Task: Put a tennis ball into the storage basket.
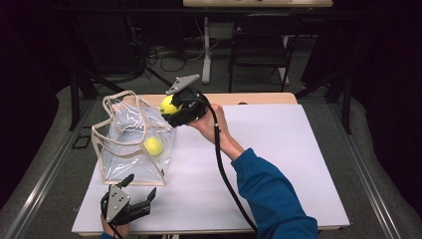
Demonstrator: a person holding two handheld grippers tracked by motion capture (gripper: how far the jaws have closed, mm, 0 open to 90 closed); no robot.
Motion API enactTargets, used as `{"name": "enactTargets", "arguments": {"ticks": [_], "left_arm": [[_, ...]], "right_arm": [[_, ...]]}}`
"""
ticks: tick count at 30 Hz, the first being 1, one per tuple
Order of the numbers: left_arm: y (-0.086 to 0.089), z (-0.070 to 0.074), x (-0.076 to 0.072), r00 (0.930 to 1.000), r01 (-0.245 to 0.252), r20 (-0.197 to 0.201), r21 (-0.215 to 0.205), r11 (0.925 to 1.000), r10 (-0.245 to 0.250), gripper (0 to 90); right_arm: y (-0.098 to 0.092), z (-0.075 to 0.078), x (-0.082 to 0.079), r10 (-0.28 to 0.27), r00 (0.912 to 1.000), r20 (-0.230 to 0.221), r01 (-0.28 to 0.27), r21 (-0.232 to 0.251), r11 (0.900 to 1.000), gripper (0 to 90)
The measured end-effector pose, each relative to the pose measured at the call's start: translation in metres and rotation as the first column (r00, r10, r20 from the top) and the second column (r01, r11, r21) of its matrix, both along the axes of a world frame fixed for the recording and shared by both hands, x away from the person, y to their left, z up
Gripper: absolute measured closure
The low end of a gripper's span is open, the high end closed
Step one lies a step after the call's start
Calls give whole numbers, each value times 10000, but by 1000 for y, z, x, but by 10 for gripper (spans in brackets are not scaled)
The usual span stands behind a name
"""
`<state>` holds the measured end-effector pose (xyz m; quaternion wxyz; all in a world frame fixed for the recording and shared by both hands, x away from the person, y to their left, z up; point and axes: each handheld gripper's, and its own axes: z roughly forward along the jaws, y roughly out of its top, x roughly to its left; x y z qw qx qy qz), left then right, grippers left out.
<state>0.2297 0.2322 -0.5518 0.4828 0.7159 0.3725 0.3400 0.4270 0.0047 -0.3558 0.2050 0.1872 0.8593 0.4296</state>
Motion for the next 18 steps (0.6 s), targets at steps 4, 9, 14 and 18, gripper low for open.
{"name": "enactTargets", "arguments": {"ticks": [4, 9, 14, 18], "left_arm": [[1, 0, 0, 10000, -4, -19, -15, 10000, 4, 160], [1, 0, 1, 10000, -22, -22, -13, 10000, 22, 160], [1, 0, 0, 10000, -23, -17, -26, 10000, 23, 160], [1, 0, 1, 10000, -67, -12, -66, 10000, 67, 160]], "right_arm": [[2, 0, 0, 5, 10000, 57, -6, 85, 10000, 261], [5, 1, 1, 52, 9999, 149, -52, 38, 10000, 261], [5, 3, 1, -3, 9998, 216, 1, 86, 10000, 261], [7, 5, 1, 11, 9995, 325, -13, 57, 10000, 261]]}}
